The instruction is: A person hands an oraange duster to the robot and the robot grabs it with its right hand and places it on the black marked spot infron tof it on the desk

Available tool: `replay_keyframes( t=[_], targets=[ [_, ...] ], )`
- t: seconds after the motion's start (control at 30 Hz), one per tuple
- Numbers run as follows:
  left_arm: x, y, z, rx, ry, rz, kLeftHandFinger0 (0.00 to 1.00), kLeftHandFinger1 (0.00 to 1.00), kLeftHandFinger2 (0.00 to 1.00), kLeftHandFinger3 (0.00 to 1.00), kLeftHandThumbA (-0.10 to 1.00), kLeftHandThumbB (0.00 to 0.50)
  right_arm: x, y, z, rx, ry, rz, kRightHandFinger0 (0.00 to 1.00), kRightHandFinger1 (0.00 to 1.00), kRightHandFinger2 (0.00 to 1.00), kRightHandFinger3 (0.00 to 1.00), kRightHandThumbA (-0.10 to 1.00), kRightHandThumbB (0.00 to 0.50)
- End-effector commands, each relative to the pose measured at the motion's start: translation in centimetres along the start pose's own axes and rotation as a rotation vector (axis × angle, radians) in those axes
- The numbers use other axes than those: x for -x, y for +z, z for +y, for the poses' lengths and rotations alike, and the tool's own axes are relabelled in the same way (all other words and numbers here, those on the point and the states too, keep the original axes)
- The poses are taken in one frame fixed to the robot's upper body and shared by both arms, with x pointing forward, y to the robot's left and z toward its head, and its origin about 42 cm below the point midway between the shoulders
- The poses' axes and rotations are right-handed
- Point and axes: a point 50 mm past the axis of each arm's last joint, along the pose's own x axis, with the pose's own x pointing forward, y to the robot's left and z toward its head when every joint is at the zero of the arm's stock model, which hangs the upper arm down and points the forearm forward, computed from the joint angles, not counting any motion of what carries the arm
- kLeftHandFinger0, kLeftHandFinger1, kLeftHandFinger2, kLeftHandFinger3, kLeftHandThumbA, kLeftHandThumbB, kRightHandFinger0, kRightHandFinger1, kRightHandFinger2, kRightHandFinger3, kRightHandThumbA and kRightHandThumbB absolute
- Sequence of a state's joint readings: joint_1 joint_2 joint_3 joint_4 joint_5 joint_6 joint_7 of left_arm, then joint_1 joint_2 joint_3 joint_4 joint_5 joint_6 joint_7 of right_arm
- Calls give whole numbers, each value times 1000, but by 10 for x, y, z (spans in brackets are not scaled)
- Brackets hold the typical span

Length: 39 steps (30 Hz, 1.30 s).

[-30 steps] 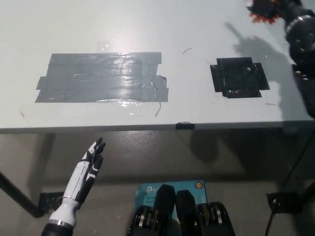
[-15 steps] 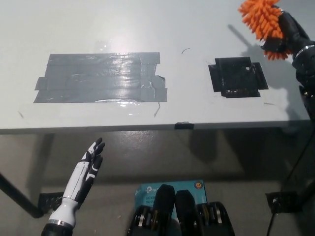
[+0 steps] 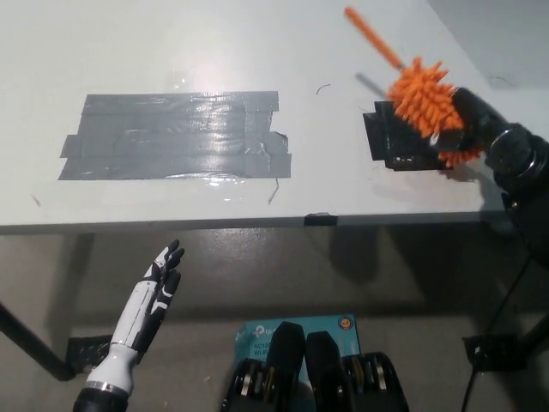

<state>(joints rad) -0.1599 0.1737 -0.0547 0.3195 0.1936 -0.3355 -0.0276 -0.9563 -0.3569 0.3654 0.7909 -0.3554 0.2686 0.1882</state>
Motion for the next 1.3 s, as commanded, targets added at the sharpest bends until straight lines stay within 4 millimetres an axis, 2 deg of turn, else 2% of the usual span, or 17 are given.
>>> replay_keyframes(
  t=[0.0, 0.03, 0.07, 0.1, 0.23, 0.3, 0.33, 0.5, 0.63, 0.73, 0.9, 0.93, 1.07, 1.1, 1.17, 1.23, 1.27],
  targets=[
    [-7, 8, 0, -2, 10, -42, 1000, 1000, 1000, 1000, 1000, 181, -1, 10, -22, 70, 64, -66, 750, 936, 981, 1000, -35, 207],
    [-7, 8, 0, -5, 9, -39, 1000, 1000, 1000, 1000, 1000, 182, -1, 8, -23, 79, 118, -45, 799, 992, 1000, 1000, 51, 186],
    [-4, 8, 1, -11, 8, -33, 1000, 1000, 1000, 1000, 1000, 175, -1, 3, -24, 83, 189, -19, 999, 1000, 1000, 1000, 165, 221],
    [-4, 7, 1, -14, 8, -33, 1000, 1000, 1000, 1000, 1000, 174, -1, 0, -24, 80, 205, -12, 1000, 1000, 1000, 1000, 195, 230],
    [-4, 5, 0, -8, 10, -38, 1000, 1000, 1000, 1000, 1000, 163, -1, -11, -31, 60, 155, -40, 1000, 1000, 1000, 1000, 549, 312],
    [-4, 5, -1, -5, 10, -38, 1000, 1000, 1000, 1000, 1000, 164, 2, -9, -36, 76, 83, -66, 1000, 1000, 1000, 1000, 719, 371],
    [-4, 4, 0, -7, 10, -36, 1000, 1000, 1000, 1000, 1000, 172, 4, -5, -41, 58, 28, -80, 1000, 1000, 1000, 1000, 750, 386],
    [-4, 4, 1, -15, 15, -28, 1000, 1000, 1000, 1000, 1000, 181, 8, 8, -61, 23, -129, -132, 1000, 1000, 1000, 1000, 806, 352],
    [-3, 5, 5, -22, 15, -27, 1000, 1000, 1000, 1000, 1000, 178, 12, 12, -84, -18, -261, -167, 1000, 1000, 1000, 1000, 849, 387],
    [-4, 5, 6, -19, 16, -34, 1000, 1000, 1000, 1000, 1000, 171, 17, 13, -102, -63, -350, -199, 1000, 1000, 1000, 1000, 875, 386],
    [-9, 7, 9, -24, 19, -42, 1000, 1000, 1000, 1000, 1000, 180, 45, 31, -141, -159, -567, -339, 1000, 1000, 1000, 1000, 863, 360],
    [-10, 7, 10, -26, 19, -46, 1000, 1000, 1000, 1000, 1000, 177, 52, 36, -147, -181, -595, -379, 1000, 1000, 1000, 1000, 875, 387],
    [-17, 10, 10, -15, 21, -54, 1000, 1000, 1000, 1000, 1000, 187, 96, 64, -166, -168, -699, -529, 1000, 1000, 1000, 1000, 940, 384],
    [-21, 12, 11, -11, 20, -59, 1000, 1000, 1000, 1000, 1000, 186, 120, 76, -167, -147, -741, -609, 1000, 1000, 1000, 1000, 951, 378],
    [-24, 13, 11, -17, 17, -60, 1000, 1000, 1000, 1000, 1000, 185, 151, 87, -158, -136, -760, -701, 1000, 1000, 1000, 1000, 944, 356],
    [-25, 13, 11, -23, 14, -60, 1000, 1000, 1000, 1000, 1000, 182, 169, 89, -149, -130, -763, -744, 1000, 1000, 1000, 1000, 943, 341],
    [-25, 14, 11, -26, 10, -57, 1000, 1000, 1000, 1000, 1000, 185, 187, 90, -137, -132, -767, -793, 1000, 1000, 1000, 1000, 872, 305]
  ],
)
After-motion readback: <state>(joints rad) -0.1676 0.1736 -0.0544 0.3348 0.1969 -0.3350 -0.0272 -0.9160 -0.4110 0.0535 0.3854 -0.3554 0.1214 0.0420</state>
